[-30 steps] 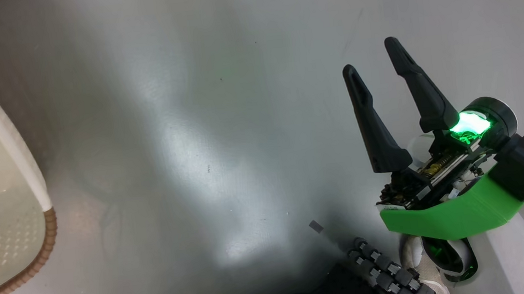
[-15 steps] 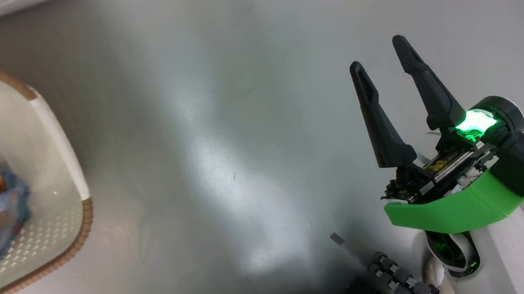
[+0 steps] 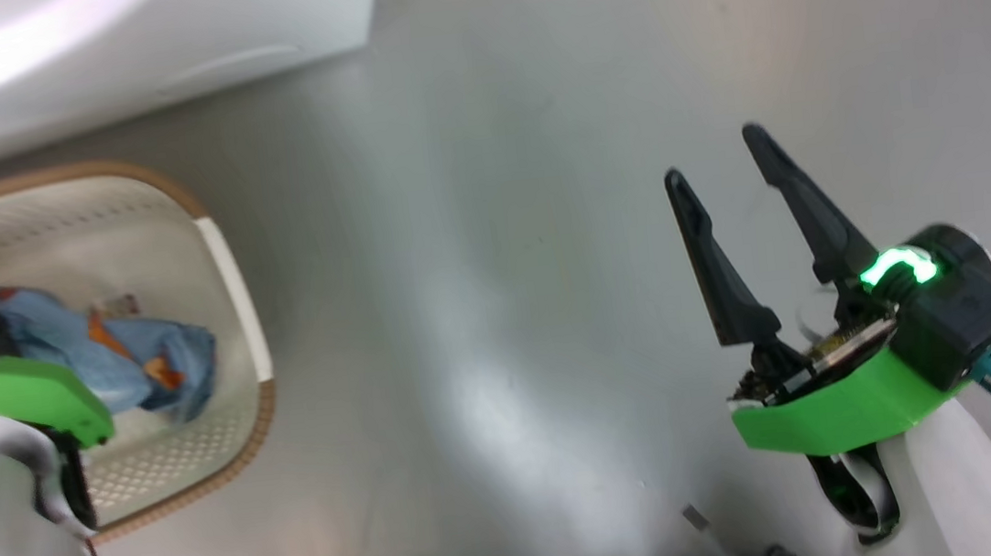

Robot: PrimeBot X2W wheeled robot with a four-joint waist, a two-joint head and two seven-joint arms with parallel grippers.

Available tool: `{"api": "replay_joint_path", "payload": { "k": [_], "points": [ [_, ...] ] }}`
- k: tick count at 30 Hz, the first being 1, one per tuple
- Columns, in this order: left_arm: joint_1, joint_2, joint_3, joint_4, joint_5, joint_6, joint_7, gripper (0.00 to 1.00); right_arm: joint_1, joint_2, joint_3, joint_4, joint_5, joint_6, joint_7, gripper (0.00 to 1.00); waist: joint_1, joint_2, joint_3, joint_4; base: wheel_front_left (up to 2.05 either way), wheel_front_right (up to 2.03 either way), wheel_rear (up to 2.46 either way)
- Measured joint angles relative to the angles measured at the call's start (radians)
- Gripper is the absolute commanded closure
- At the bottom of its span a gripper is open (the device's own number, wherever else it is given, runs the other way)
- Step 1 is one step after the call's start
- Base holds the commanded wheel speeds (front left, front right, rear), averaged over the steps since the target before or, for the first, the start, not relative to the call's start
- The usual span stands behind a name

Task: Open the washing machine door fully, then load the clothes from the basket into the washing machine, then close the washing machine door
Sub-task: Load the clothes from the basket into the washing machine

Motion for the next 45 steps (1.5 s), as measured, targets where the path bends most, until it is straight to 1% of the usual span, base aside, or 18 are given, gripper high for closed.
{"api": "replay_joint_path", "payload": {
  "k": [3,5,11,16,17,18,26,33,39,45],
  "points": [
    [0.049,-0.024,0.013,-0.059,0.0,0.001,-0.008,1.0,0.031,0.0,-0.015,0.022,-0.014,0.0,0.0,0.0,0.0,-0.0001,-0.05,0.022,0.0,0.0,0.0],
    [0.096,-0.038,0.024,-0.138,0.01,0.006,-0.009,1.0,0.05,0.0,-0.026,0.034,-0.024,0.0,0.0,0.0,0.0,0.0,-0.085,0.037,0.0,0.0,0.0],
    [0.277,-0.067,0.057,-0.36,0.078,0.028,-0.009,1.0,0.115,0.0,-0.052,0.061,-0.051,0.0,0.0,0.0,0.0,-0.0001,-0.197,0.079,0.0,0.0,0.0],
    [0.394,-0.077,0.061,-0.493,0.141,0.029,-0.009,1.0,0.157,0.0,-0.059,0.085,-0.051,0.0,0.001,0.0,0.0,-0.0001,-0.292,0.11,0.0,0.0,0.0],
    [0.435,-0.076,0.065,-0.545,0.162,0.029,-0.009,1.0,0.174,0.0,-0.063,0.091,-0.051,0.0,0.001,0.0,0.0,0.0,-0.33,0.12,0.0,0.0,0.0],
    [0.435,-0.076,0.065,-0.545,0.162,0.029,-0.009,1.0,0.174,0.0,-0.063,0.091,-0.051,0.0,0.001,0.0,0.0,0.0,-0.33,0.12,0.0,0.0,0.0],
    [0.61,-0.071,0.072,-0.726,0.219,0.046,-0.01,1.0,0.262,0.0,-0.066,0.109,-0.049,0.0,0.019,0.0,0.0,0.0,-0.476,0.146,0.0,0.0,0.0],
    [0.728,-0.057,0.056,-0.856,0.231,0.055,-0.01,1.0,0.311,0.001,-0.061,0.102,-0.049,0.0,0.037,0.0,0.0,0.0,-0.583,0.159,0.0,0.0,0.0],
    [0.799,-0.049,0.042,-0.954,0.248,0.072,0.008,1.0,0.358,0.001,-0.061,0.076,-0.043,0.0,0.053,0.0,0.0,0.0,-0.651,0.165,0.0,0.0,0.0],
    [0.866,-0.037,0.033,-1.013,0.251,0.097,0.039,1.0,0.397,0.002,-0.067,0.047,-0.029,0.0,0.063,0.0,0.0,-0.0001,-0.704,0.169,0.0,0.0,0.0]
  ]
}}
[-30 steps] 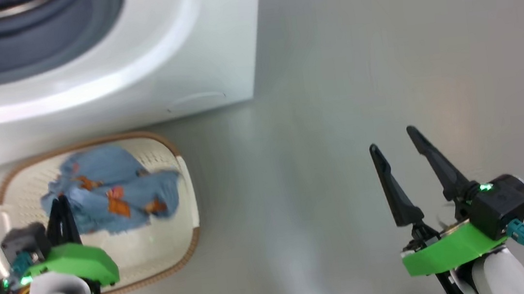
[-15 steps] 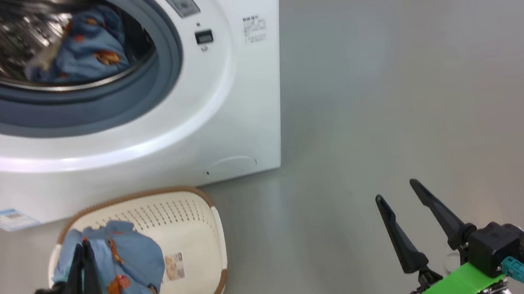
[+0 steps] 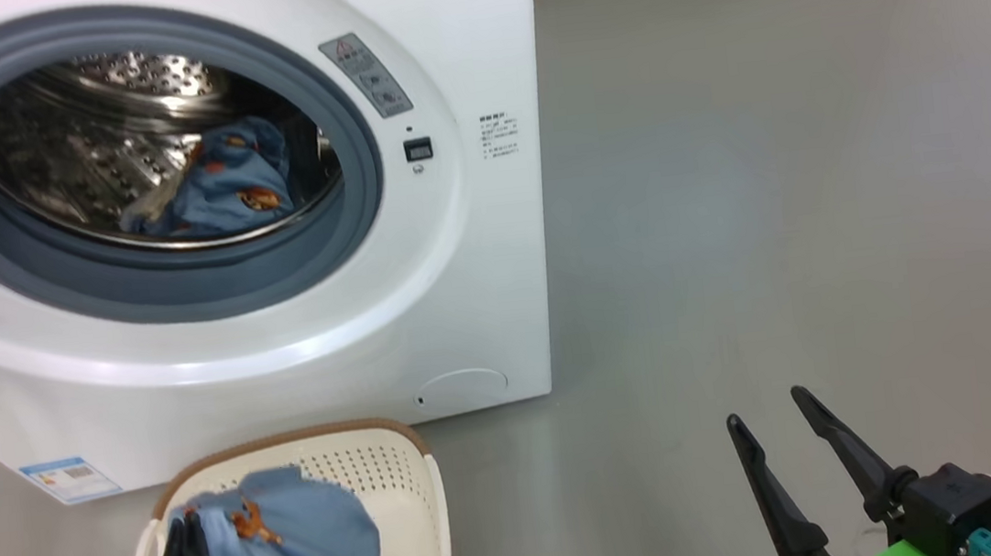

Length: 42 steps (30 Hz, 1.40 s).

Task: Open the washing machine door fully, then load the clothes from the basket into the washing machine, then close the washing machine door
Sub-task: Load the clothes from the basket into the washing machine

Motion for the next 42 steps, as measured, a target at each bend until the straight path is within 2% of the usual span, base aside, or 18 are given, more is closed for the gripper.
{"api": "replay_joint_path", "payload": {
  "k": [20,36,42],
  "points": [
    [0.047,0.019,-0.013,-0.082,0.002,0.026,0.034,1.0,0.046,0.002,-0.021,-0.031,0.0,0.0,0.026,0.0,0.0,0.0,-0.054,-0.002,0.0,0.0,0.0],
    [0.044,0.02,-0.009,-0.081,-0.017,0.027,0.029,1.0,0.045,0.002,-0.027,-0.039,0.0,0.0,0.03,0.0,0.0,0.0,-0.033,-0.004,0.0,0.0,0.0],
    [-0.006,0.019,0.005,-0.04,-0.054,0.009,0.018,1.0,0.041,0.002,-0.026,-0.047,0.0,0.0,0.03,0.0,0.0,0.0,-0.002,-0.006,0.0,0.0,0.0]
  ]
}}
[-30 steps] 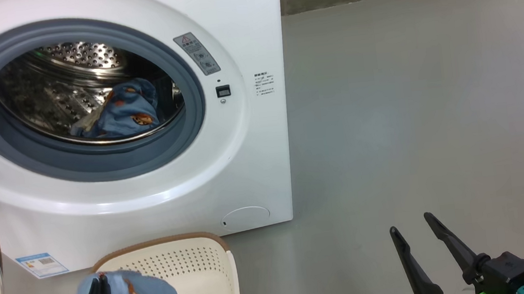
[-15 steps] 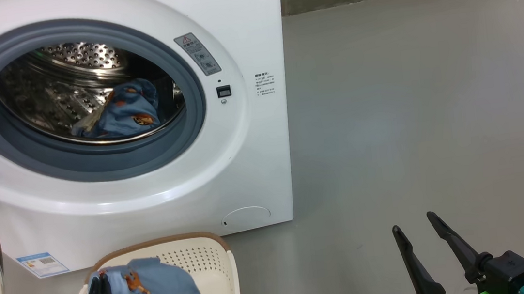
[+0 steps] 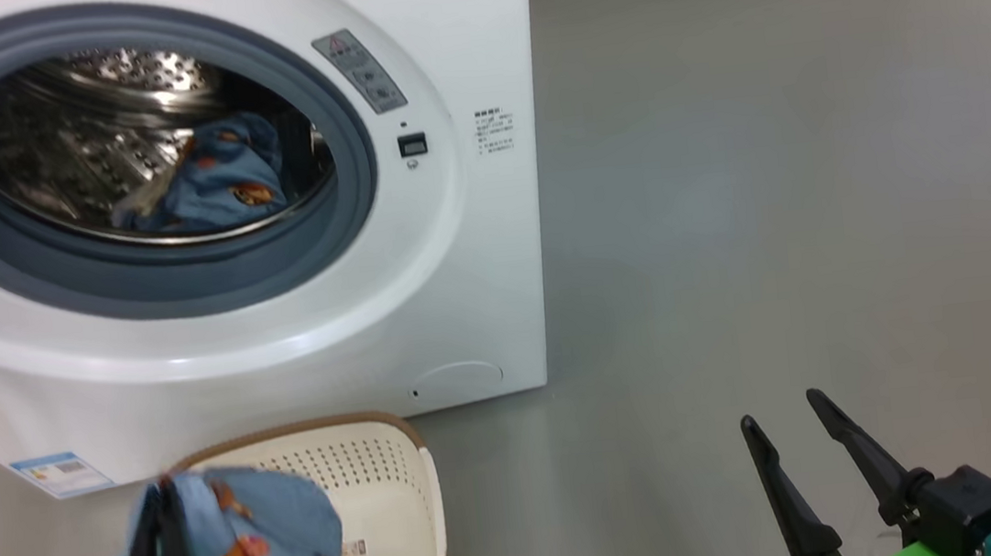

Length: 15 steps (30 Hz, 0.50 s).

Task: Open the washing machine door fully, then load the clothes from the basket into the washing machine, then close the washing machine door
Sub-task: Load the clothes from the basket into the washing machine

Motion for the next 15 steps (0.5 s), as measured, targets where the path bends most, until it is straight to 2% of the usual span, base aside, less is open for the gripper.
{"api": "replay_joint_path", "payload": {
  "k": [2,15],
  "points": [
    [-0.042,0.0,0.006,0.031,-0.006,-0.011,-0.004,1.0,-0.006,0.0,0.003,-0.002,0.0,0.0,0.0,0.0,0.0,0.0,0.017,-0.001,0.0,0.0,0.0],
    [-0.494,-0.018,0.013,0.343,-0.073,-0.152,-0.008,1.0,-0.131,0.0,0.013,-0.027,-0.003,0.0,-0.024,0.0,-0.0001,0.0,0.204,-0.006,0.0,0.0,0.0]
  ]
}}
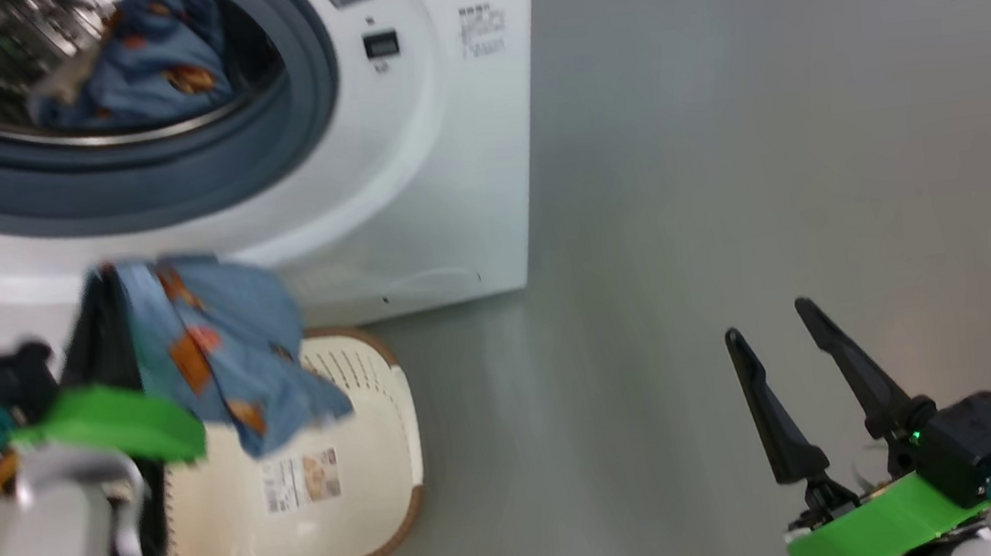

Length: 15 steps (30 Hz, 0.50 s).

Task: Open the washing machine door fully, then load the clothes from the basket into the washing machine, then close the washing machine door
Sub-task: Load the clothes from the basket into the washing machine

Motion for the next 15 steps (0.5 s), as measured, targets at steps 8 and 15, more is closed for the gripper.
{"api": "replay_joint_path", "payload": {
  "k": [8,15],
  "points": [
    [-0.304,0.044,0.027,0.189,-0.049,-0.1,0.054,1.0,-0.084,-0.001,0.027,0.015,0.023,0.0,-0.04,0.0,0.0001,0.0,0.131,-0.031,0.0,0.0,0.0],
    [-0.512,0.12,0.032,0.323,-0.067,-0.15,0.154,1.0,-0.146,-0.002,0.067,0.045,0.05,0.0,-0.062,0.0,0.0,0.0,0.237,-0.083,0.0,0.0,0.0]
  ]
}}
